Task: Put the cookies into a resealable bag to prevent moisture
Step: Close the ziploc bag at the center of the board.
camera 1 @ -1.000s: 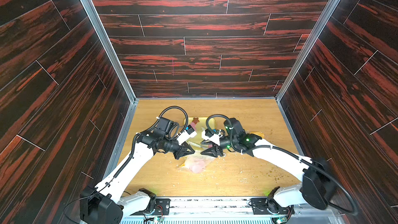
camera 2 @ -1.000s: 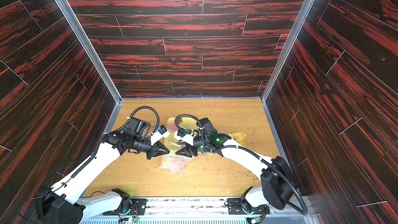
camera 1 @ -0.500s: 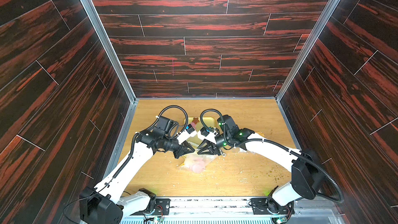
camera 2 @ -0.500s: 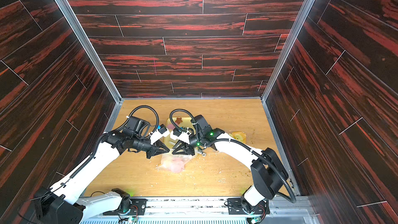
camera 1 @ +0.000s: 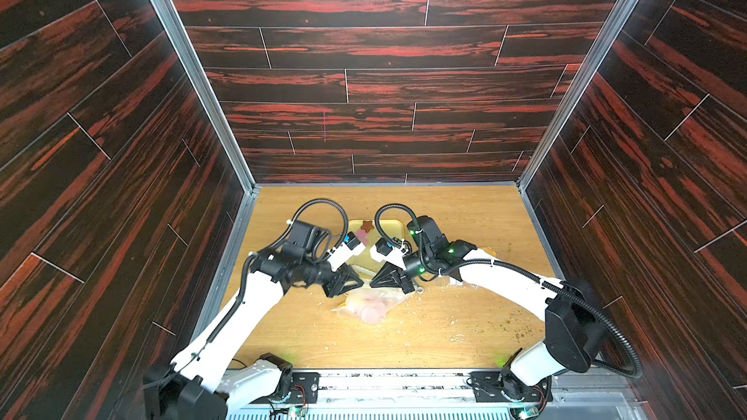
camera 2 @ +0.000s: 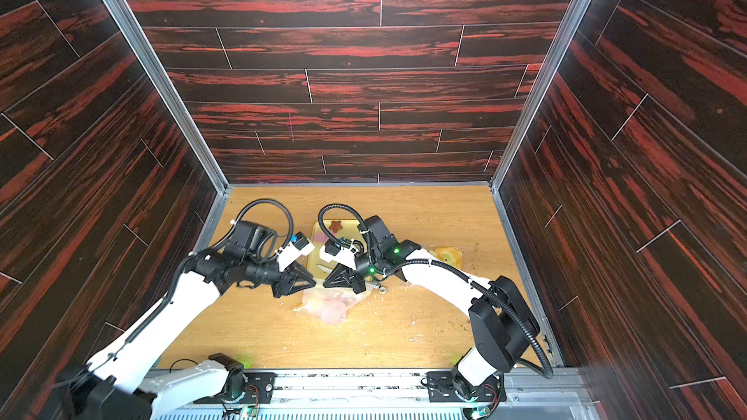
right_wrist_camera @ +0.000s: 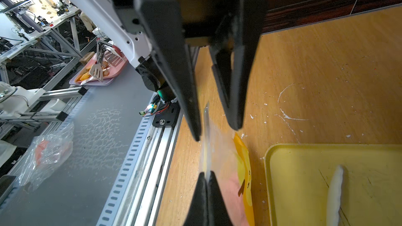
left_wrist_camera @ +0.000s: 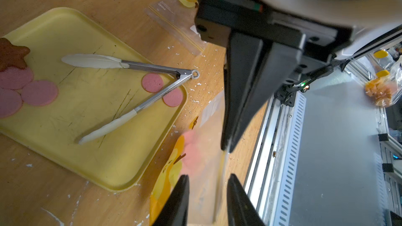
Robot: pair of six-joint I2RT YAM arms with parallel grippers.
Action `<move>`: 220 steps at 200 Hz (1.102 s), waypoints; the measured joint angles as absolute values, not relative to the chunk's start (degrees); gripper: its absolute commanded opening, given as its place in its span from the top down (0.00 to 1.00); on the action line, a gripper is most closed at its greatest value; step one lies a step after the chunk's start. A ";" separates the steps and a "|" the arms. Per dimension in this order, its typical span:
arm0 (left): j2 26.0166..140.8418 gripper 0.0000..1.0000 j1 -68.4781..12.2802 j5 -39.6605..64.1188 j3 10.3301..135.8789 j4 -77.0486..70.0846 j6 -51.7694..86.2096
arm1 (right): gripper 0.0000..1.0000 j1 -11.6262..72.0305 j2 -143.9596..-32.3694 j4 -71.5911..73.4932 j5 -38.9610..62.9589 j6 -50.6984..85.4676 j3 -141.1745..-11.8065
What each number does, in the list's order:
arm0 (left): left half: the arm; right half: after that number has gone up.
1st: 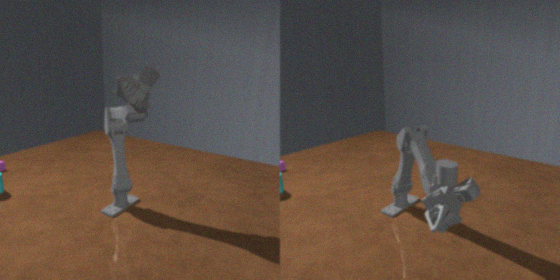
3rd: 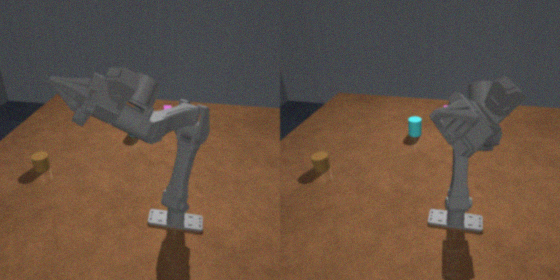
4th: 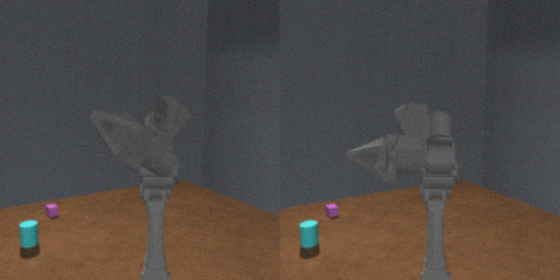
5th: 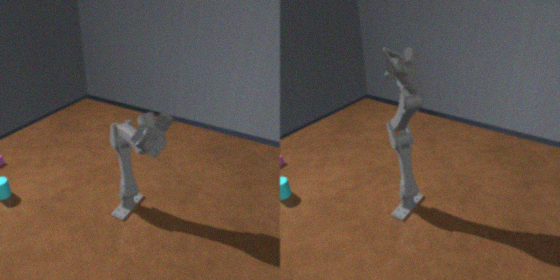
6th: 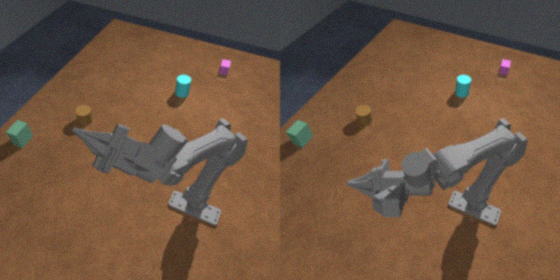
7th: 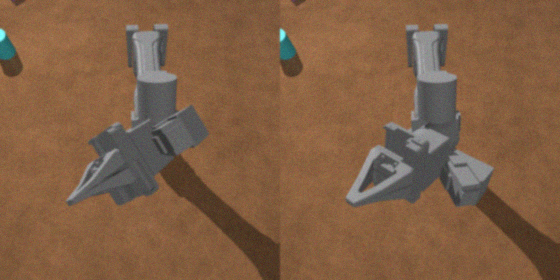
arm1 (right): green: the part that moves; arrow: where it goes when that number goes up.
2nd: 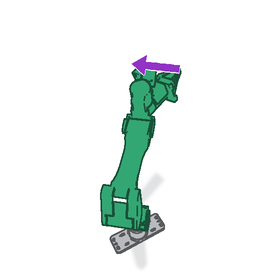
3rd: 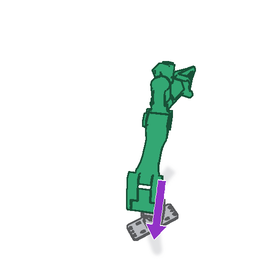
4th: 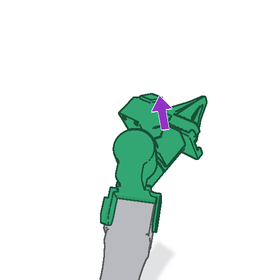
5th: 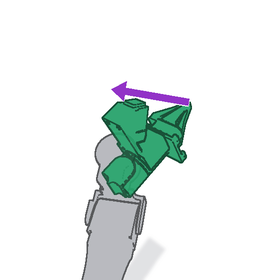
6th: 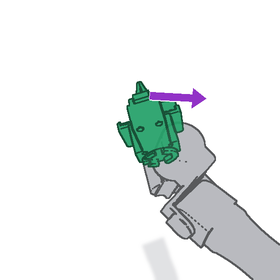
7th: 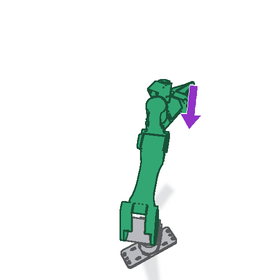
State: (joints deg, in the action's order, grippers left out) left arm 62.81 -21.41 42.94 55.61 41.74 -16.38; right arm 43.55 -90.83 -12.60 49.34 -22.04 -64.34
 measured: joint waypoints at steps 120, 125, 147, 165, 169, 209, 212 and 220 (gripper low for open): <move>60.10 0.75 -20.84 43.27 49.32 32.82 -10.24 | 1.00 42.98 -90.76 -9.65 49.80 -20.05 -62.06; 60.07 0.75 -20.82 43.31 49.32 33.28 -10.55 | 1.00 42.92 -90.74 -9.52 49.87 -19.99 -61.95; 60.07 0.78 -20.67 43.38 49.34 34.96 -11.11 | 1.00 42.61 -90.74 -9.17 50.09 -19.92 -61.58; 60.07 0.80 -20.53 43.55 49.34 35.53 -11.29 | 1.00 42.46 -90.74 -9.02 50.22 -19.92 -61.52; 60.07 0.80 -20.49 43.59 49.34 35.57 -11.38 | 1.00 42.44 -90.74 -8.99 50.24 -19.92 -61.52; 60.07 0.82 -19.81 44.99 49.76 35.09 -11.29 | 1.00 42.41 -90.74 -8.97 50.26 -19.86 -61.49; 60.07 0.83 -19.79 45.06 49.76 35.05 -11.33 | 1.00 42.41 -90.74 -8.97 50.26 -19.84 -61.49; 60.16 0.86 -19.75 45.32 49.76 34.96 -11.14 | 1.00 42.41 -90.74 -8.95 50.26 -19.73 -61.49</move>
State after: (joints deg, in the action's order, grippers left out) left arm 60.16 -19.75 45.32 49.76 34.96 -11.14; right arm 42.41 -90.74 -8.95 50.26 -19.73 -61.49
